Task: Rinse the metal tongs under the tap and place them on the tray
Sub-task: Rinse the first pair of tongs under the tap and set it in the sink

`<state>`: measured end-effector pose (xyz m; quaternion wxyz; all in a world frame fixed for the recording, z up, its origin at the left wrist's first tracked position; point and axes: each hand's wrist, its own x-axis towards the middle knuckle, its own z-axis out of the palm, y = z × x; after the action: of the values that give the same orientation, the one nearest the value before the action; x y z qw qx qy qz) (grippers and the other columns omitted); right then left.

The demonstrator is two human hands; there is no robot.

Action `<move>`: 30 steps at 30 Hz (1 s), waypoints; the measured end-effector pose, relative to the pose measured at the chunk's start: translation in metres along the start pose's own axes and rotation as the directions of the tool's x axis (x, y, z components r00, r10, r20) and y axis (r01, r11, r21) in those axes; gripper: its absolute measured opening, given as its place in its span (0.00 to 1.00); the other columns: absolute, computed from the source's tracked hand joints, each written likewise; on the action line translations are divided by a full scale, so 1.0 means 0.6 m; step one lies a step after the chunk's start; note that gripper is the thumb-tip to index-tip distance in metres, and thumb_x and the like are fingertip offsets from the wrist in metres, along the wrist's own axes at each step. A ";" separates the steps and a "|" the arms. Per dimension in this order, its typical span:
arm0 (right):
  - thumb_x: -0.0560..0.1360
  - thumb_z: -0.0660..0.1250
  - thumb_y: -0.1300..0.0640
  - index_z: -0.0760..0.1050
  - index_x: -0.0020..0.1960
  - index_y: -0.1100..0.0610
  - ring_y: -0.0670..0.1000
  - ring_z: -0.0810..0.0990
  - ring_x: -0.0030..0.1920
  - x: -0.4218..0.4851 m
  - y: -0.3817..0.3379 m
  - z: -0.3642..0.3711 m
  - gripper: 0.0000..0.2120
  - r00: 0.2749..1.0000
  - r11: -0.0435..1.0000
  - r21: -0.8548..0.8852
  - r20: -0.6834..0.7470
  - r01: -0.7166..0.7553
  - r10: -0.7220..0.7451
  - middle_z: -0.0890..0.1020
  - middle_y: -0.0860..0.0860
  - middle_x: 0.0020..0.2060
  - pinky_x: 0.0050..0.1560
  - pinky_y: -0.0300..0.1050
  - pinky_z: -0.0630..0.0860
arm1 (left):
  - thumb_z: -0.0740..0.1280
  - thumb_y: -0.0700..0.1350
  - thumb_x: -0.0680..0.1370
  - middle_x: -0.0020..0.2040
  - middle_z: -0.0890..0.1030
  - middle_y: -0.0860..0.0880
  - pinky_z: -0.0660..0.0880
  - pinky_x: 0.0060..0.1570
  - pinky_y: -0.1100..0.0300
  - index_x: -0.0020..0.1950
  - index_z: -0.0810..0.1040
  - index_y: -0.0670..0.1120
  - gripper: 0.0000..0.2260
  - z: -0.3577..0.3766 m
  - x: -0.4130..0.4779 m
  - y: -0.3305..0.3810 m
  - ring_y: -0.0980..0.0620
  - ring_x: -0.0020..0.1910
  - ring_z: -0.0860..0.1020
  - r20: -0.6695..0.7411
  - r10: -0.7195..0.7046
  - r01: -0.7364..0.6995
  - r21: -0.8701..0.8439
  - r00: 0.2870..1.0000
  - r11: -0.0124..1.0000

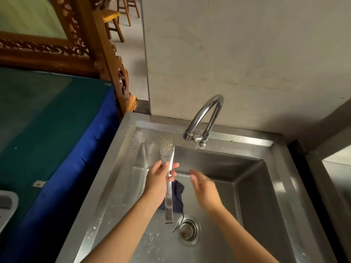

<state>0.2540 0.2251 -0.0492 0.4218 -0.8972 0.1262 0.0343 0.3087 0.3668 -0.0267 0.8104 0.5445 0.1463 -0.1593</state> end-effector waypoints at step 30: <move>0.74 0.66 0.67 0.74 0.60 0.70 0.63 0.78 0.47 0.248 0.062 -0.041 0.15 0.807 0.633 -0.600 0.035 0.489 -0.589 0.76 0.66 0.61 0.53 0.53 0.77 | 0.59 0.37 0.80 0.37 0.84 0.48 0.60 0.22 0.68 0.52 0.76 0.38 0.08 0.002 0.036 -0.096 0.57 0.25 0.68 0.022 -0.044 0.039 0.168 0.999 0.985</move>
<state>0.3872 0.1542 -0.0862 0.1050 -0.9771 -0.1309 -0.1308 0.3039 0.3430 -0.0833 0.7601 0.6054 0.1335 -0.1947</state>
